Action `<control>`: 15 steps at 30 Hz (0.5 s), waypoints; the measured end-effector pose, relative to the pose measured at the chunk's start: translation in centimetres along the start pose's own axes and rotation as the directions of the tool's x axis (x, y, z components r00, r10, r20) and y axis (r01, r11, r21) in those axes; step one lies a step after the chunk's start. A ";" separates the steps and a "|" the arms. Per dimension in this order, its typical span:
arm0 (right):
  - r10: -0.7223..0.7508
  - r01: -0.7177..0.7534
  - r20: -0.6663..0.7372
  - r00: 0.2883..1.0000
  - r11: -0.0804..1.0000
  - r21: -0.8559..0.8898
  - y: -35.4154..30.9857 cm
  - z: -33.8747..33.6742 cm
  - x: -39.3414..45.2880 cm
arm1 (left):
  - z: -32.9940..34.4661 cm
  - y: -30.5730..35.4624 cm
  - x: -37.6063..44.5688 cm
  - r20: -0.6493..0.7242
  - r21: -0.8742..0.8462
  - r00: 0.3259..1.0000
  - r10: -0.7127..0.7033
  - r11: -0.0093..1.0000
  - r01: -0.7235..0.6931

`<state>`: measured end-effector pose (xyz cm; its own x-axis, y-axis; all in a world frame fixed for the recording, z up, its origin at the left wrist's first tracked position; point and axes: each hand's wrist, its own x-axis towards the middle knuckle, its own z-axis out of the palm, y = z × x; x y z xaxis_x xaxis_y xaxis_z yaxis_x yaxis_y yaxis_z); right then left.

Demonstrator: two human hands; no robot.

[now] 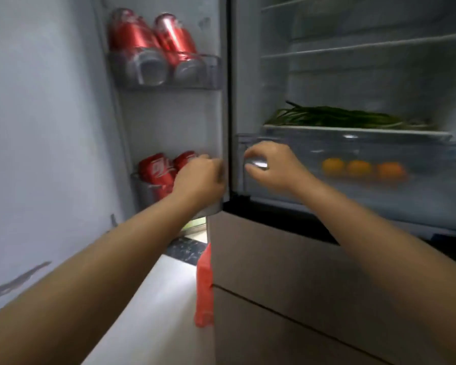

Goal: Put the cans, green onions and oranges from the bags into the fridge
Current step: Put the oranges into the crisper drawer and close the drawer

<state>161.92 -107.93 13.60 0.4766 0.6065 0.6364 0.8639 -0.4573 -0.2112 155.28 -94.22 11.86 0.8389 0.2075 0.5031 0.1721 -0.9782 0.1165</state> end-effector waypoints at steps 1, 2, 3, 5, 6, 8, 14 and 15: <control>-0.022 0.021 0.028 0.999 1.000 0.016 -2.0 1.3 -0.8 | -0.2 -1.7 -2.1 0.008 0.022 1.000 -0.020 1.000 0.020; -0.036 0.035 0.069 0.997 0.999 0.021 -3.9 2.6 -1.5 | -0.3 -3.5 -4.2 0.021 0.041 0.999 -0.050 0.998 0.049; -0.063 0.061 0.111 0.992 0.998 0.026 -5.7 4.0 -1.9 | -0.5 -5.4 -6.3 0.040 0.054 0.994 -0.101 0.994 0.099; -0.117 0.113 0.188 0.975 0.993 0.034 -9.4 6.8 -2.4 | -0.9 -9.5 -10.6 0.079 0.070 0.973 -0.219 0.974 0.214; -0.140 0.135 0.218 0.966 0.990 0.038 -11.5 8.3 -2.5 | -1.2 -11.7 -12.6 0.095 0.088 0.959 -0.267 0.962 0.259; -0.178 0.167 0.264 0.948 0.984 0.064 -15.9 11.1 -2.6 | -1.9 -16.1 -16.8 0.124 0.134 0.931 -0.344 0.935 0.328; -0.283 0.233 0.362 0.888 0.956 0.177 -32.7 21.9 -3.1 | -5.4 -30.6 -29.5 0.175 0.289 0.852 -0.494 0.853 0.435; -0.303 0.251 0.375 0.876 0.951 0.182 -36.0 23.7 -3.2 | -6.3 -33.2 -31.6 0.175 0.310 0.841 -0.511 0.840 0.446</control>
<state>133.14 -77.96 1.65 0.2170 0.9139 0.3431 0.9705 -0.1643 -0.1762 119.81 -68.19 -2.53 0.7082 0.6728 0.2139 0.6787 -0.7323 0.0566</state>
